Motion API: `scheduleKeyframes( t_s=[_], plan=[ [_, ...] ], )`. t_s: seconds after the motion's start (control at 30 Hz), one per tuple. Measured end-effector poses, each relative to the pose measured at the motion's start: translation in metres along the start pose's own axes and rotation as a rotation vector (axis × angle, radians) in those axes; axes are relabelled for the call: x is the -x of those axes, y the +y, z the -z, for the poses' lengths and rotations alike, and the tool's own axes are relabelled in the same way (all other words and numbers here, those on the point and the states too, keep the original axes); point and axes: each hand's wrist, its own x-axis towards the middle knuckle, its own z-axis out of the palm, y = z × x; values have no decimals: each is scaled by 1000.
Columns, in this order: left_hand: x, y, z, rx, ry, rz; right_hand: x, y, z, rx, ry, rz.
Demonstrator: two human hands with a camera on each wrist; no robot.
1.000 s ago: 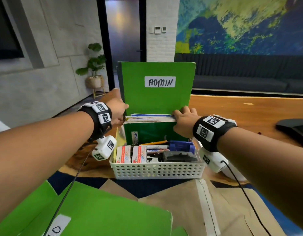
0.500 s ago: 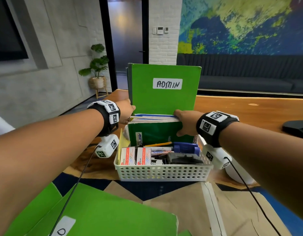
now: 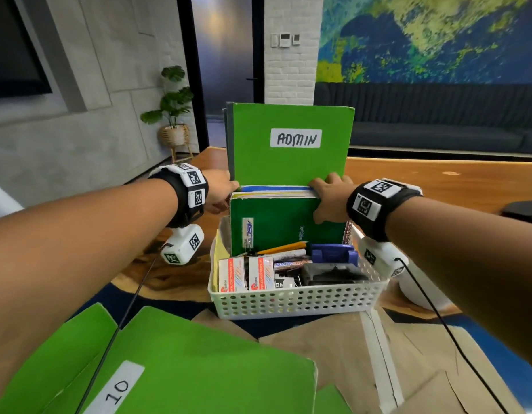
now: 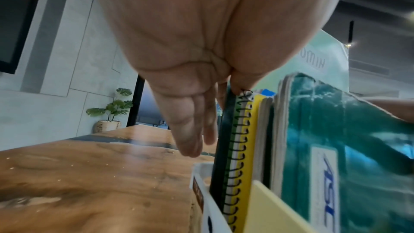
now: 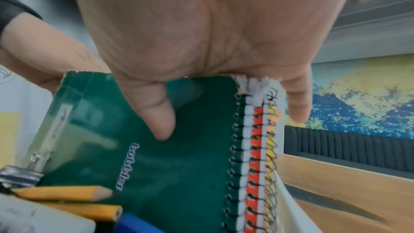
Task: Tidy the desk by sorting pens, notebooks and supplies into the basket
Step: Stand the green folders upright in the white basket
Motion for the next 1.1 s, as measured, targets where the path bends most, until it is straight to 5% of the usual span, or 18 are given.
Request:
scheduleKeyframes(
  t_s=[0.07, 0.2, 0.3, 0.4, 0.53, 0.63, 0.8, 0.97, 1.1],
  plan=[
    [8, -5, -4, 78, 8, -42, 12, -3, 5, 20, 87, -17],
    [48, -32, -6, 102, 238, -34, 65, -12, 14, -189, 340, 0],
    [125, -47, -3, 78, 162, -100, 128, -19, 11, -448, 427, 51],
    [191, -75, -10, -191, -61, -74, 178, -21, -13, -615, 274, 158],
    [243, -129, -37, -454, -327, 105, 202, -20, -52, -476, -88, 159],
    [269, -155, -58, -471, -398, 199, 203, -14, -57, -472, -168, 168],
    [273, -176, -67, -244, -245, 241, 209, -13, -65, -480, -177, 176],
    [278, -172, -38, 78, -247, 228, 212, -16, -71, -495, -148, 155],
    [287, -151, -11, 351, -45, 126, 211, -16, -61, -440, -180, 157]
  ],
)
